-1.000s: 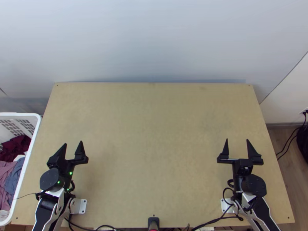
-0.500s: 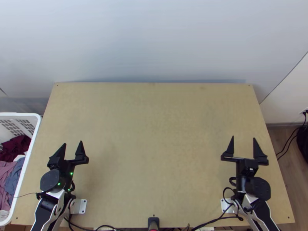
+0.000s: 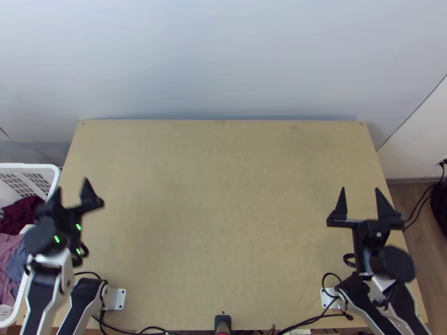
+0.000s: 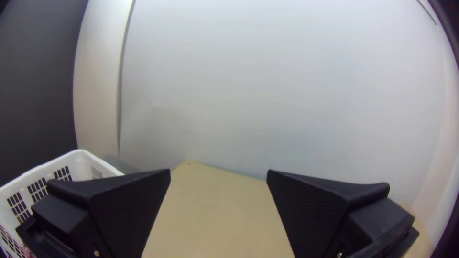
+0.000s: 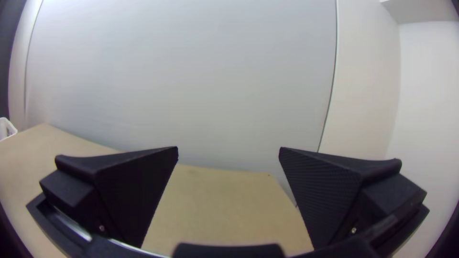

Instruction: Fold the t-shirt

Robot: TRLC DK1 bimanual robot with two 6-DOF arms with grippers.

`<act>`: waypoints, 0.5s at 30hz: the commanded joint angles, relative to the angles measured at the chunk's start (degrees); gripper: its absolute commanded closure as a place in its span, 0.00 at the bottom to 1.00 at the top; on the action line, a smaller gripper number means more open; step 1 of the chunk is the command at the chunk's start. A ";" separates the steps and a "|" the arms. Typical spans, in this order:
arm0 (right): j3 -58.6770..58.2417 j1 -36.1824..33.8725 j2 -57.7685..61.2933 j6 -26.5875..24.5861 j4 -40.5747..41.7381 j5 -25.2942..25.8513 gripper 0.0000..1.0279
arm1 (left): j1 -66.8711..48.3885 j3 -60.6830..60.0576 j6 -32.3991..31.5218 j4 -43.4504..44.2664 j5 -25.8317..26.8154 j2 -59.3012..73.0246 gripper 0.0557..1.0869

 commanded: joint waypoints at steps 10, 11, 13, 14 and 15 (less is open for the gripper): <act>23.52 -4.84 25.88 13.75 -17.20 0.42 0.04 | 43.72 27.30 0.70 -2.60 10.73 37.30 0.05; 23.52 -4.84 26.06 13.75 -17.37 0.42 0.04 | 46.36 27.83 0.70 -2.34 12.05 38.97 0.05; 23.70 -4.75 26.76 13.75 -17.55 0.42 0.04 | 51.55 28.62 0.08 -2.34 13.72 42.39 0.05; 24.22 -4.75 27.29 13.66 -18.25 0.42 0.04 | 54.01 29.06 -0.36 -2.34 14.95 44.24 0.05; 24.84 -4.75 28.08 13.75 -19.04 0.42 0.04 | 56.56 29.50 -0.88 -2.34 15.83 46.44 0.05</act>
